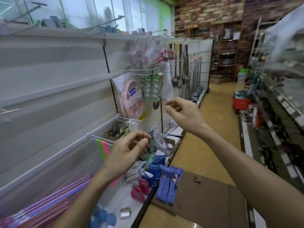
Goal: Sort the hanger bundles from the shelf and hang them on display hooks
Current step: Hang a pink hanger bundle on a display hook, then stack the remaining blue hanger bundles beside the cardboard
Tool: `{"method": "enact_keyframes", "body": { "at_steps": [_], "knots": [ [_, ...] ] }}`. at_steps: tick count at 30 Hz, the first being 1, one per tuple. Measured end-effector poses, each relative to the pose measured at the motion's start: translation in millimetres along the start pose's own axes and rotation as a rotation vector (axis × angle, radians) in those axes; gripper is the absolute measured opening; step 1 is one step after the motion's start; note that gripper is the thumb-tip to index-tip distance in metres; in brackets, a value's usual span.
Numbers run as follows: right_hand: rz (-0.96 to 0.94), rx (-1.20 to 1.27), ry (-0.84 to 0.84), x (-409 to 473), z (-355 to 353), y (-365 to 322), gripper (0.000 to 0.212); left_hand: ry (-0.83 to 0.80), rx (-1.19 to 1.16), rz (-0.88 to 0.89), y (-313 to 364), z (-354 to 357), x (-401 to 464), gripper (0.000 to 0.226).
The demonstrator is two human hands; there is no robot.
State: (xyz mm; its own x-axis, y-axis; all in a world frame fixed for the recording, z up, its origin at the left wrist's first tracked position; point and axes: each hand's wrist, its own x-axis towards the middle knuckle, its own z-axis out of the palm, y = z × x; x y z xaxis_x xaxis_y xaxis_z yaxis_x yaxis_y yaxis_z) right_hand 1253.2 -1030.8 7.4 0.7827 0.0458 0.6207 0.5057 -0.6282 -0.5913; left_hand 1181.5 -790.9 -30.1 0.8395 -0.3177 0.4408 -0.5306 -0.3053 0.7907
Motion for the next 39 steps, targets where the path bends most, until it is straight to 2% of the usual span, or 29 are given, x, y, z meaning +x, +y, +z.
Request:
{"method": "enact_keyframes", "body": {
  "at_steps": [5, 13, 27, 35, 39],
  "knots": [
    [0.057, -0.015, -0.007, -4, -4, 36, 0.007, -0.046, -0.011, -0.014, -22, 28, 21, 0.013],
    [0.218, -0.067, -0.024, 10, 15, 109, 0.018, -0.117, 0.030, -0.109, -89, 54, 69, 0.013],
    [0.553, -0.154, -0.016, 106, 63, 277, 0.026, -0.333, -0.056, -0.169, -240, 110, 289, 0.014],
    [0.728, -0.136, 0.008, 124, 83, 358, 0.026, -0.347, -0.165, -0.272, -298, 158, 350, 0.016],
    [0.776, -0.138, -0.047, 120, 107, 406, 0.025, -0.285, -0.243, -0.367, -337, 185, 349, 0.017]
  ]
}}
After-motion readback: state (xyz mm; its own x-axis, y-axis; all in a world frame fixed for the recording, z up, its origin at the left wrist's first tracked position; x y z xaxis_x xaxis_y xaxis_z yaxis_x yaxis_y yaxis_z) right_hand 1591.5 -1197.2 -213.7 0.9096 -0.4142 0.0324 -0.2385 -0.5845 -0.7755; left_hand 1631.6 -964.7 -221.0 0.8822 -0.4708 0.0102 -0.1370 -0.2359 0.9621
